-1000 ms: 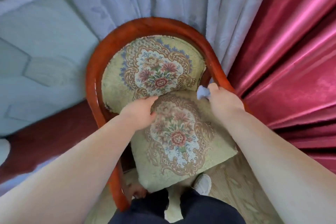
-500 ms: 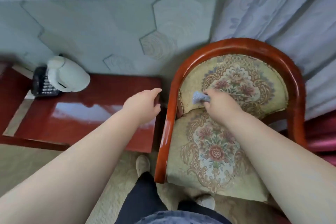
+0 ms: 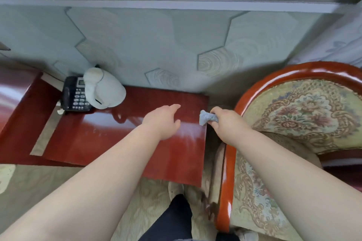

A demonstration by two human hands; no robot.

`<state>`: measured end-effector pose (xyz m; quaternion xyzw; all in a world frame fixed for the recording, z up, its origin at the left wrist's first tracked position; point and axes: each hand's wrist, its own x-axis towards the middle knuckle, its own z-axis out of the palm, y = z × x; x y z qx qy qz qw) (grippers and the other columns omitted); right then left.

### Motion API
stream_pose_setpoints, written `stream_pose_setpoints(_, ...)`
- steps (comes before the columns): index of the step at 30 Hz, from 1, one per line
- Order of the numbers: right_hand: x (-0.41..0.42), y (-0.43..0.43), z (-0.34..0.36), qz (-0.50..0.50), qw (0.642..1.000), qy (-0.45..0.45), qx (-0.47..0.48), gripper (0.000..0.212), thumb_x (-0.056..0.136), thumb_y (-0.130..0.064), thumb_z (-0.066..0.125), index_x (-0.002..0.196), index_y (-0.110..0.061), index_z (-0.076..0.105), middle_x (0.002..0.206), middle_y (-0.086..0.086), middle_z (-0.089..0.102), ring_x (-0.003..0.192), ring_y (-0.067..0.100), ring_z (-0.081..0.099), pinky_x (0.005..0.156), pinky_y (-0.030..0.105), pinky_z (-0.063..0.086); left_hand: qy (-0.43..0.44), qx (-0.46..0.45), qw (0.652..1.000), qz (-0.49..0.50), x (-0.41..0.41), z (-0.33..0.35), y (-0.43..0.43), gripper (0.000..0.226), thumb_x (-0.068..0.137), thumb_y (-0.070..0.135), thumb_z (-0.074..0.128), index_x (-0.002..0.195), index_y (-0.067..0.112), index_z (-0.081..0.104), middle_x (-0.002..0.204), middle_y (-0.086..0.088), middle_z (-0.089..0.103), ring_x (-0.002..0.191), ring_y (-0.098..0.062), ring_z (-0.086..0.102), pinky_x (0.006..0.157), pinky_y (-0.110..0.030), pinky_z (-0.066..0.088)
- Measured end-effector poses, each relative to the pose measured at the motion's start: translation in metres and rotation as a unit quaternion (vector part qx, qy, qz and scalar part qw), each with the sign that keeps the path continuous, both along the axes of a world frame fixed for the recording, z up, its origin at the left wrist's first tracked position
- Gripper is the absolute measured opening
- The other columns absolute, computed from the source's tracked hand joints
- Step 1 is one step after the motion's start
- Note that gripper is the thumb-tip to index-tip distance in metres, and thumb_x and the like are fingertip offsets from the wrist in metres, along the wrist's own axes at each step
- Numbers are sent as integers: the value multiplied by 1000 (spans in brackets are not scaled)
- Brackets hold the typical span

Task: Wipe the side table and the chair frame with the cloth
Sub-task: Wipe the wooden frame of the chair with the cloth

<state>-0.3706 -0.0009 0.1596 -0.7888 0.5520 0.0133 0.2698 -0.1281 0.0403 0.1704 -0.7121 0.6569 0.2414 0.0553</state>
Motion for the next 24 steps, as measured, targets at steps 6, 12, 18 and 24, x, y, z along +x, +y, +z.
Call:
stream_pose_setpoints(6, 49, -35, -38, -31, 999, 21, 37, 21, 96, -21, 58, 117, -20, 55, 103, 9, 65, 95, 33, 61, 81, 46, 52, 9, 18, 999, -35, 44, -33, -42, 64, 97, 44, 52, 157, 30, 35, 137, -5, 58, 128, -30, 56, 104, -46, 49)
stream_pose_setpoints(12, 76, -68, -64, -50, 997, 27, 47, 26, 92, -18, 61, 118, -18, 58, 107, 9, 64, 95, 32, 62, 81, 43, 52, 11, 34, 998, -60, 71, -58, -79, 65, 98, 43, 51, 159, 29, 33, 142, -5, 57, 129, -30, 57, 102, -48, 51)
stream_pose_setpoints(18, 97, -100, -80, -63, 997, 21, 39, 25, 95, -25, 59, 119, -17, 60, 111, 9, 63, 98, 34, 64, 84, 44, 54, 6, 45, 996, -76, 75, -77, -107, 66, 99, 44, 49, 161, 30, 30, 143, -5, 55, 129, -30, 56, 102, -49, 50)
stream_pose_setpoints(24, 105, -115, -111, -51, 998, 36, 27, 32, 94, -23, 66, 125, -15, 60, 124, 11, 62, 113, 36, 60, 92, 44, 51, 11, 45, 995, -91, 73, -92, -122, 65, 101, 44, 49, 161, 29, 29, 148, -6, 52, 130, -30, 55, 101, -50, 51)
